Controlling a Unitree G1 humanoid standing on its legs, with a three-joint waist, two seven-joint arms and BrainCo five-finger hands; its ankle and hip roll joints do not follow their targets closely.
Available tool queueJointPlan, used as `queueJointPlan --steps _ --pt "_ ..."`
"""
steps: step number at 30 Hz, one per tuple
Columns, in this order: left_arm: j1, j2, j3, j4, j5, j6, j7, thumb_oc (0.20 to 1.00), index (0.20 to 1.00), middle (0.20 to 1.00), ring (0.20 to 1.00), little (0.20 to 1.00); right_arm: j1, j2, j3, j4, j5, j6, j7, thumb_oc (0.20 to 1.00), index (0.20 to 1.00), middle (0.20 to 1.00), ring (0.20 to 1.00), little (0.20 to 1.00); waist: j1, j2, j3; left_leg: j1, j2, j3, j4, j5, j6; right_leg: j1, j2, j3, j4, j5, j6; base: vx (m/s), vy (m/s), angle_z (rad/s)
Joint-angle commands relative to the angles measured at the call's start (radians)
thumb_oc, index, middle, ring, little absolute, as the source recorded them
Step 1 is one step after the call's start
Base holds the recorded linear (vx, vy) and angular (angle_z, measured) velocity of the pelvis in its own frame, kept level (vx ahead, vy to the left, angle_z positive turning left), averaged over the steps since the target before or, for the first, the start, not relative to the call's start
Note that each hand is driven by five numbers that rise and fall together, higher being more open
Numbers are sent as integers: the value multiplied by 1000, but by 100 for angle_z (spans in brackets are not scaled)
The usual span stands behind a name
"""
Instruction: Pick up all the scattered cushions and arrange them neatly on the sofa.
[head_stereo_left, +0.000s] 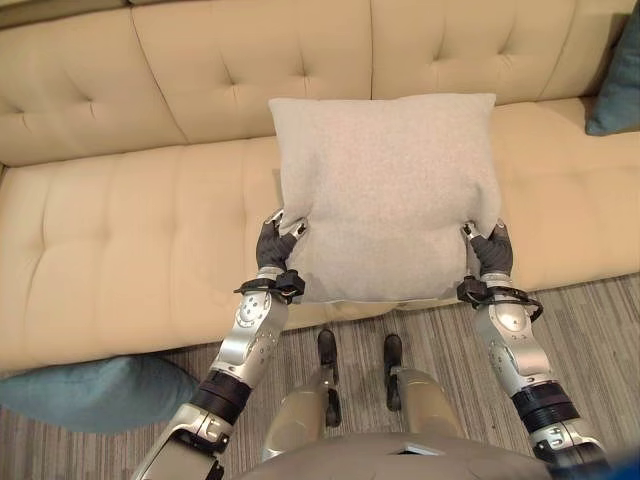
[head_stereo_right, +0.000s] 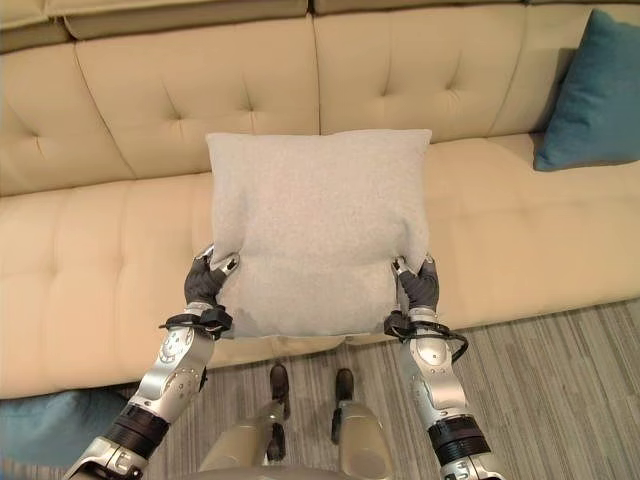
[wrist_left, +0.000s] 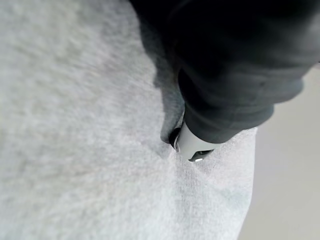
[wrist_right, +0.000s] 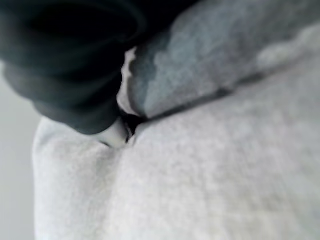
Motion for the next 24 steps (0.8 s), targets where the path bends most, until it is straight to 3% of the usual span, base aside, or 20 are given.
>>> queueJointPlan --steps 1,7,9,10,13,15,18,20,24 --pt "-102 -50 -83 -61 80 -23 -125 200 200 200 200 200 -102 26 46 -64 -92 -56 74 200 200 200 200 200 -1 -30 -23 70 -5 -24 96 -173 -7 74 -26 35 -101 117 109 71 -44 -24" --pt "-20 -31 -30 -72 106 -15 -140 200 200 200 200 200 -61 8 39 -70 -105 -40 98 200 200 200 200 200 28 -31 -59 138 35 16 96 -189 -36 151 -44 -48 -181 133 112 79 -171 -51" --pt "-6 -41 -37 -61 101 -8 -149 200 200 200 200 200 -24 -15 23 -89 -132 -34 95 200 200 200 200 200 20 -35 -76 160 68 -5 98 -180 -68 192 -15 -64 -189 95 79 161 -383 11" --pt "-5 -41 -37 -61 101 -8 -149 200 200 200 200 200 -23 -15 22 -89 -132 -34 95 200 200 200 200 200 18 -35 -75 160 68 -8 98 -180 -69 194 -15 -66 -190 95 79 92 -325 41" --pt "-46 -62 -61 -20 87 -6 -147 200 200 200 200 200 -4 -33 -13 -82 -128 -40 74 200 200 200 200 200 -6 -53 -80 109 112 -38 192 -172 -109 241 21 -93 -220 66 44 41 -314 73" --pt "-62 -68 -71 -23 83 -5 -143 200 200 200 200 200 -6 -37 -17 -81 -120 -39 70 200 200 200 200 200 -5 -61 -65 63 92 -74 255 -182 -99 258 22 -91 -228 63 31 22 -180 54" --pt "-66 -72 -78 -24 89 -1 -147 200 200 200 200 200 -7 -40 -21 -82 -114 -37 77 200 200 200 200 200 -6 -62 -73 26 45 -93 224 -176 -85 266 25 -85 -236 68 35 70 -30 3" --pt "-81 -71 -78 -19 91 2 -140 200 200 200 200 200 -19 -31 -19 -77 -105 -35 64 200 200 200 200 200 9 -60 -66 -63 -1 -86 215 -130 -81 269 41 -64 -239 67 36 64 23 14" --pt "-56 -63 -59 -25 96 2 -142 200 200 200 200 200 -29 -23 -7 -78 -122 -31 66 200 200 200 200 200 27 -46 -82 -19 -4 -100 162 -125 -66 285 53 -40 -222 37 40 158 106 -59"
